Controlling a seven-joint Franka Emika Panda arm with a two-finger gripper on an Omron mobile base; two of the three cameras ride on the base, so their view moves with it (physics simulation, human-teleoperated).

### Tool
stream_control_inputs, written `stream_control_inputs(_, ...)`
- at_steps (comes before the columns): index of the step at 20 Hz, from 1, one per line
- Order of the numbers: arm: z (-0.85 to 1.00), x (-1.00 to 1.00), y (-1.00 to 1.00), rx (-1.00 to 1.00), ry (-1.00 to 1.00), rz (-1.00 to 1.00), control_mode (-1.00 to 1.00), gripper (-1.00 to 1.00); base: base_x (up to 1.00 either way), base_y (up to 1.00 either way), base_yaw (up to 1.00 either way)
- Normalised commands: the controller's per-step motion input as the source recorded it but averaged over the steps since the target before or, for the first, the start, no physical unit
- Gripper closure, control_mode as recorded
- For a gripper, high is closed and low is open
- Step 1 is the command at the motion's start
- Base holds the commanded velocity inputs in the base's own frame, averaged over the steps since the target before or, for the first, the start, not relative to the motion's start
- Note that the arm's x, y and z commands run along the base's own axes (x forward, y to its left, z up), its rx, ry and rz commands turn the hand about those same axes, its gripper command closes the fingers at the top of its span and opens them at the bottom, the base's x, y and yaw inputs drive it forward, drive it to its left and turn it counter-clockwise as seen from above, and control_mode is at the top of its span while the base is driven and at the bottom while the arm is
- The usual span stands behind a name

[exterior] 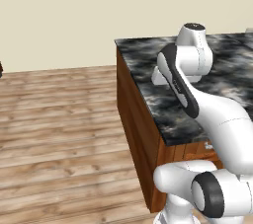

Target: Take the tongs from the drawer on the right and place them on the dining counter next to the tray containing the kebab skewer.

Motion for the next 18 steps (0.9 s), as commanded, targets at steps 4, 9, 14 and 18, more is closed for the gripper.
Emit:
stream_control_inputs(4, 0.0, -0.24, -0.05, 0.0, -0.06, 0.0, -1.0, -1.0, 0.0, 0.0, 0.0)
stream_control_inputs(9, -0.21, -0.31, -0.42, 0.13, -0.06, -0.02, -1.0, -1.0, 0.0, 0.0, 0.0)
stream_control_inputs(14, -0.22, -0.01, -0.45, 0.11, 0.0, -0.17, -1.0, -1.0, 0.0, 0.0, 0.0)
stream_control_inputs(18, -0.13, 0.0, -0.33, 0.07, 0.03, -0.24, -1.0, -1.0, 0.0, 0.0, 0.0)
